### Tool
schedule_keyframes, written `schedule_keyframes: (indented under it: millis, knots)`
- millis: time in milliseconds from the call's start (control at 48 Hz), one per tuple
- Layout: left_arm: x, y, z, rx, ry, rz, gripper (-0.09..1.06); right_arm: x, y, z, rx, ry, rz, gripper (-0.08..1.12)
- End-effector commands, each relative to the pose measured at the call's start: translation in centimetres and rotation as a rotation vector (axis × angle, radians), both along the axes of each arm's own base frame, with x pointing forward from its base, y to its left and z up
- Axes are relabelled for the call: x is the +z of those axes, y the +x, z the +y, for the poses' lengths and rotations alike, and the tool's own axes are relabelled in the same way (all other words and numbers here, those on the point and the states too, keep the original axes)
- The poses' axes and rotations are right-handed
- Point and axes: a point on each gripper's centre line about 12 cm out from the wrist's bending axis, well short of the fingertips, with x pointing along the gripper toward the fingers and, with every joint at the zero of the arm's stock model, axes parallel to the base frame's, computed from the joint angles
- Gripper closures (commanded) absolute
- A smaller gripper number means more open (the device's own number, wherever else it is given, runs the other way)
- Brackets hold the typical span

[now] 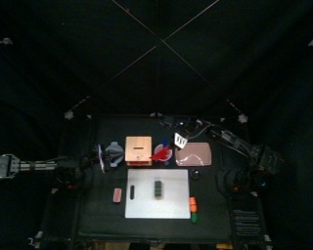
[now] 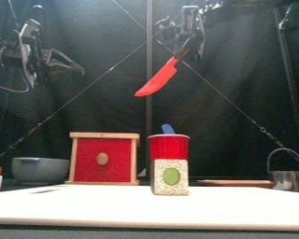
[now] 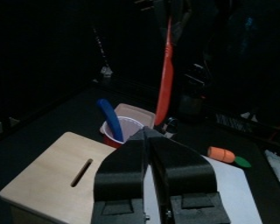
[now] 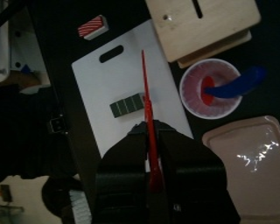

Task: Cut the sushi into 4 pieces with the knife
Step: Grasp knife edge with left hand

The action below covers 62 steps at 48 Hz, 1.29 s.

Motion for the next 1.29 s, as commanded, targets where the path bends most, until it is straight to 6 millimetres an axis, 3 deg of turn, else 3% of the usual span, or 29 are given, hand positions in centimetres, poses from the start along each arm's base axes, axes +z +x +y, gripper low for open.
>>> schedule_keyframes:
  millis: [21,146,375,542,875,1292]
  knots:
    - [1.1,0.5,-0.3,-0.018,0.009,-0.029,0.40,1.4,-0.6,2.4,0.011,-0.114,-0.104,0.94]
    - [1.7,0.9,-1.3,-0.066,0.007,-0.047,0.26,0.6,-0.5,4.7,0.000,-0.226,-0.219,0.94]
    - [3.6,1.9,-3.6,-0.169,0.019,-0.092,0.08,-2.6,-1.7,6.5,-0.066,-0.275,-0.355,0.94]
    - [4.6,3.3,-4.9,-0.239,0.058,-0.078,0.08,-4.7,-2.0,8.0,-0.045,-0.328,-0.449,0.94]
    - [3.6,6.6,-5.3,-0.264,0.070,0.027,0.08,-8.8,-2.6,10.9,0.067,-0.454,-0.569,0.94]
    - [0.5,9.0,-5.3,-0.259,0.033,0.146,0.08,-8.6,-3.9,11.1,0.074,-0.517,-0.693,0.94]
